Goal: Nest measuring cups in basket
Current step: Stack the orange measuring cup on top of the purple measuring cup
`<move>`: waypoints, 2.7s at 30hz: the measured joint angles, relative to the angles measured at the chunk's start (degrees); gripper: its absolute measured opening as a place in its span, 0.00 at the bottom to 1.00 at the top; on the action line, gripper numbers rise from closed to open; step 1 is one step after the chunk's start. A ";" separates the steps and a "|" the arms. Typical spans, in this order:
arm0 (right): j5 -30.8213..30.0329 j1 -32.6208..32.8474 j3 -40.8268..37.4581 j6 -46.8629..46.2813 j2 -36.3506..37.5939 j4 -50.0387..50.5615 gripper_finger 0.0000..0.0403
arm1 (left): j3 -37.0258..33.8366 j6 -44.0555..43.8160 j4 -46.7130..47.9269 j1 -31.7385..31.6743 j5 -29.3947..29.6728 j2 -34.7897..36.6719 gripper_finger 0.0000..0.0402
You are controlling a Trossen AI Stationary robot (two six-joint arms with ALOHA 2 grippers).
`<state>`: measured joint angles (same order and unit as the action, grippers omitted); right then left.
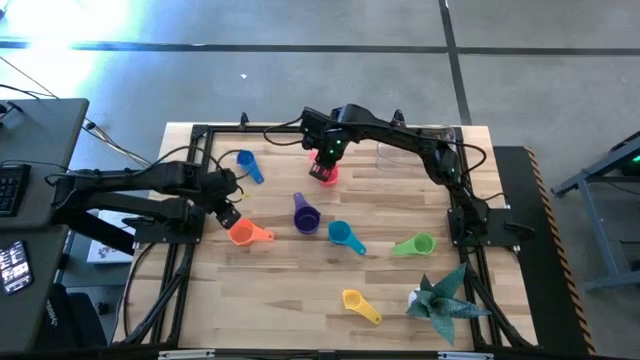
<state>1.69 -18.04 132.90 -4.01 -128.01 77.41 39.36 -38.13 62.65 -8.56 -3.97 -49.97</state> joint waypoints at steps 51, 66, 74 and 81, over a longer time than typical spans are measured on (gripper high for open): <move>0.42 0.74 -0.11 1.01 0.48 3.81 0.15 | -0.95 -9.17 -14.87 0.99 -4.80 -21.89 0.01; 0.52 4.12 1.25 -6.93 6.90 1.56 0.15 | -0.91 -19.65 -20.57 6.29 0.27 -9.18 0.01; -0.25 8.89 1.27 -17.94 8.72 0.34 0.16 | -0.90 -18.59 -25.07 7.61 3.53 -3.61 0.01; -6.96 16.66 1.27 -28.11 8.90 1.70 0.15 | -0.90 -14.75 -26.34 7.61 3.63 -2.48 0.01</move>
<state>-5.26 -1.38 134.17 -32.11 -119.11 79.10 38.46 -52.88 36.32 -0.95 -0.35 -52.45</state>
